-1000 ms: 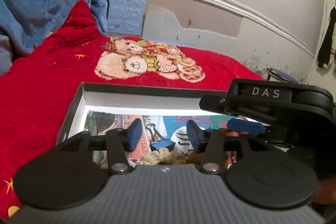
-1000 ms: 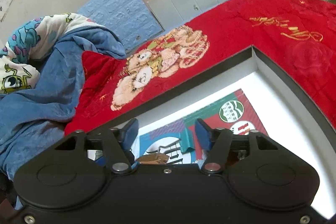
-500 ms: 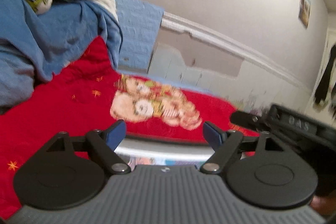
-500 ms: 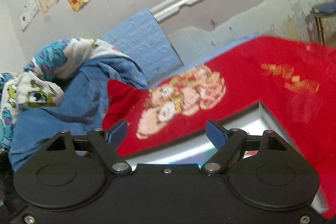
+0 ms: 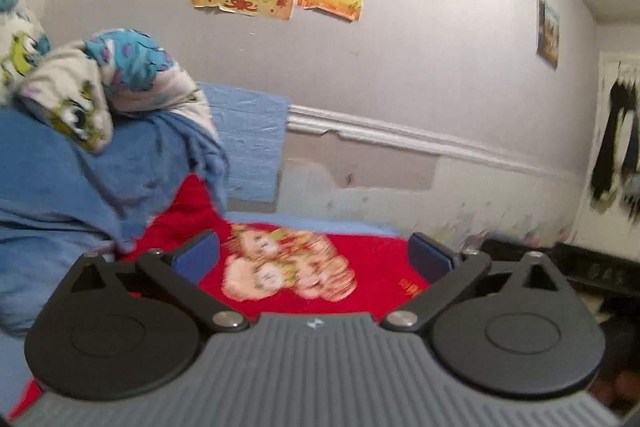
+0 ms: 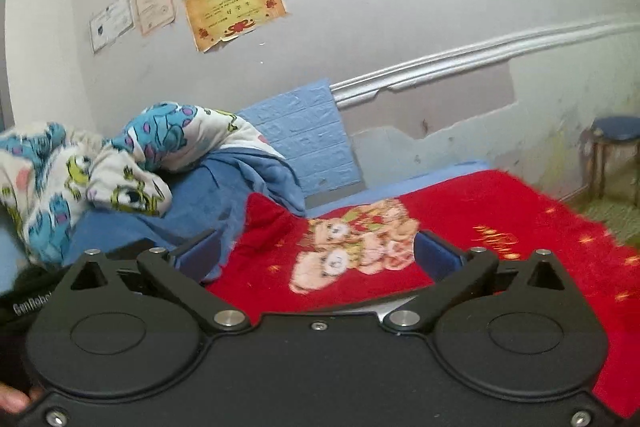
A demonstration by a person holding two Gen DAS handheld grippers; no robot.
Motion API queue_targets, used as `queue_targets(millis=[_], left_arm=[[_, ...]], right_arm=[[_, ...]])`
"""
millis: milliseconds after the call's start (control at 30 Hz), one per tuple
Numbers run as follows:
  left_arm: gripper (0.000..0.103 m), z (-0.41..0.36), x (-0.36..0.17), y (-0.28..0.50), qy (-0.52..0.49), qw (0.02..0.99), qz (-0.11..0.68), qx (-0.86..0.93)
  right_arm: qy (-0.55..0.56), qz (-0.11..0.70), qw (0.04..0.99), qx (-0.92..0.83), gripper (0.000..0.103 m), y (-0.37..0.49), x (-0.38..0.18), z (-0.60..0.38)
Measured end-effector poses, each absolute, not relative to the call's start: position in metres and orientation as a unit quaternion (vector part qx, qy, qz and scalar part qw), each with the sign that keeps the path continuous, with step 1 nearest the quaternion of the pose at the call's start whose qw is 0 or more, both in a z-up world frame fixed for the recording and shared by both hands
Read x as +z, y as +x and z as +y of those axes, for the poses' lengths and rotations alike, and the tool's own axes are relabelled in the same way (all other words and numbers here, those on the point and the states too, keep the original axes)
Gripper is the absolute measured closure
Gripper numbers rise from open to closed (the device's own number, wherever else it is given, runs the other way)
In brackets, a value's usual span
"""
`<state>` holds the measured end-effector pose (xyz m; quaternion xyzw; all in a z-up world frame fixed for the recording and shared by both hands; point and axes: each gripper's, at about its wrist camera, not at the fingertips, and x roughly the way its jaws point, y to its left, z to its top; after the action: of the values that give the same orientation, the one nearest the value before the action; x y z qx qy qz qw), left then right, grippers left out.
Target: Organize objects
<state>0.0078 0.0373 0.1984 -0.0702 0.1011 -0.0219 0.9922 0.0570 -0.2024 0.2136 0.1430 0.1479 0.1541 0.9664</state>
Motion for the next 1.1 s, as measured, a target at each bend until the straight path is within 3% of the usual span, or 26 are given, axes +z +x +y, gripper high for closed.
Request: queue_targets(millis=[133, 267, 400, 633, 867, 1100], left_arm=[[0.0, 0.027, 0.165, -0.026, -0.003, 0.991, 0.13, 0.012], [0.0, 0.017, 0.11, -0.043, 0.002, 0.977, 0.197, 0.082], [0.0, 0.012, 0.07, -0.042, 0.009, 0.972, 0.22, 0.079], [0.0, 0.035, 0.055, -0.001, -0.082, 0.949, 0.3, 0.058], [0.0, 0.016, 0.054, -0.015, 0.0, 0.948, 0.31, 0.065], [0.0, 0.023, 0.05, -0.011, -0.054, 0.938, 0.34, 0.035]], right_arm=[[0.123, 0.151, 0.971, 0.139, 0.0, 0.007, 0.196, -0.218], [0.1, 0.143, 0.981, 0.087, 0.0, -0.038, 0.143, -0.23], [0.099, 0.187, 0.976, 0.044, 0.0, -0.031, 0.108, -0.228], [0.039, 0.184, 0.981, 0.045, 0.0, -0.018, 0.093, -0.203], [0.012, 0.213, 0.975, 0.054, 0.0, -0.017, 0.086, -0.189], [0.005, 0.224, 0.972, 0.065, 0.0, -0.015, 0.083, -0.183]])
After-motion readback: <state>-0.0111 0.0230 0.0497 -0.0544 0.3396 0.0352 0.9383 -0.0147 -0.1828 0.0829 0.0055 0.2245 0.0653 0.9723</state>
